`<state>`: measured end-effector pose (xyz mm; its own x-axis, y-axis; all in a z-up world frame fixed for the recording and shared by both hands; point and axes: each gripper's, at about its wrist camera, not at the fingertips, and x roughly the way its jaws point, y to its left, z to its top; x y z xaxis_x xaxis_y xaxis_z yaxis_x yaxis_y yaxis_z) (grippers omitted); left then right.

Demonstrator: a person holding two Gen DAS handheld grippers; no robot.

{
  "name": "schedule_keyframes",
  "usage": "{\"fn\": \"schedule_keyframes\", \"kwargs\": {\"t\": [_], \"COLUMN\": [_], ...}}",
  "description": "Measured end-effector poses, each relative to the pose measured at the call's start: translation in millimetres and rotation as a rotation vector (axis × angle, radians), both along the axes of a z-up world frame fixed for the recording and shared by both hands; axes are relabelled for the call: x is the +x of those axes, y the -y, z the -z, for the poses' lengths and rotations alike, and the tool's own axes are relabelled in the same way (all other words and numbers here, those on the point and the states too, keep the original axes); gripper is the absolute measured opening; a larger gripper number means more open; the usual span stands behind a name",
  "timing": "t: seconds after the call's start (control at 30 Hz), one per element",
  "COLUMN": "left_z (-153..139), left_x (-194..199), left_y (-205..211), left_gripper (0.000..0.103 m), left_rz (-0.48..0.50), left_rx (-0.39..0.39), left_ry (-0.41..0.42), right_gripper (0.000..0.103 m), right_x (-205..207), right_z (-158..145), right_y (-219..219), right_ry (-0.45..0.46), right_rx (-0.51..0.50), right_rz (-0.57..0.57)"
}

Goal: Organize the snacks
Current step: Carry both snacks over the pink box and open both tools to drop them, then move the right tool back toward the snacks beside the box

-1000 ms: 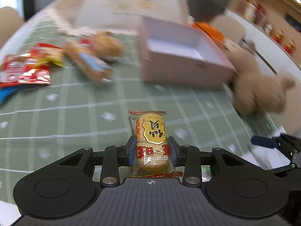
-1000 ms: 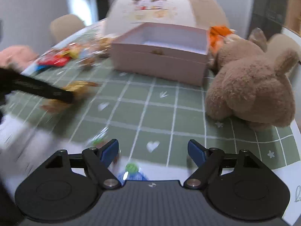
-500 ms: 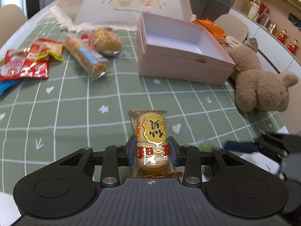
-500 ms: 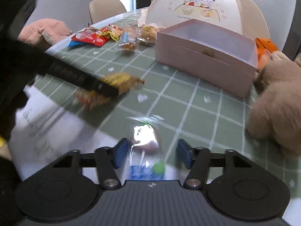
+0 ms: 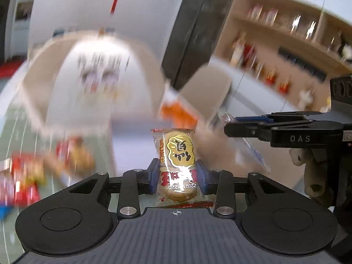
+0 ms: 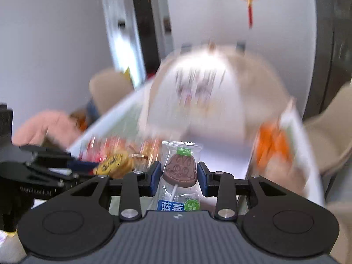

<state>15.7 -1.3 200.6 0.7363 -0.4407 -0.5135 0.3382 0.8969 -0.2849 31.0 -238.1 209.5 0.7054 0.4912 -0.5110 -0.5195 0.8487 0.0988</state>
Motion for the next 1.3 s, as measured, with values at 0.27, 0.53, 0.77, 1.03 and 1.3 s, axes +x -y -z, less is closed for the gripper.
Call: {"fn": "schedule_keyframes", "kwargs": {"t": [0.27,0.53,0.77,1.03,1.3], "left_z": [24.4,89.6,76.9,69.4,19.1], "left_x": [95.3,141.7,85.6,-13.7,-42.1], "left_y": [1.5,1.5,-15.1,-28.7,-70.0], "left_gripper": [0.04,0.044,0.044,0.044,0.044], "left_rz": [-0.113,-0.078,-0.006,0.096,-0.131], "left_rx": [-0.092,-0.013,-0.1,-0.082,-0.094], "left_ry": [0.035,-0.109,-0.138,-0.19,-0.014], "right_gripper": [0.036,0.048,0.063,0.063,0.063], "right_x": [69.4,125.9,77.7,3.5,7.7], "right_z": [-16.3,44.1,62.2,89.2,14.2], "right_y": [-26.4,-24.2,-9.1,20.1,-18.5], "right_ry": [0.088,-0.076,-0.076,-0.195,-0.074], "right_rx": [-0.022,0.049,-0.016,-0.013,0.144], "right_rz": [0.143,0.211,0.174,0.003,-0.089]}}
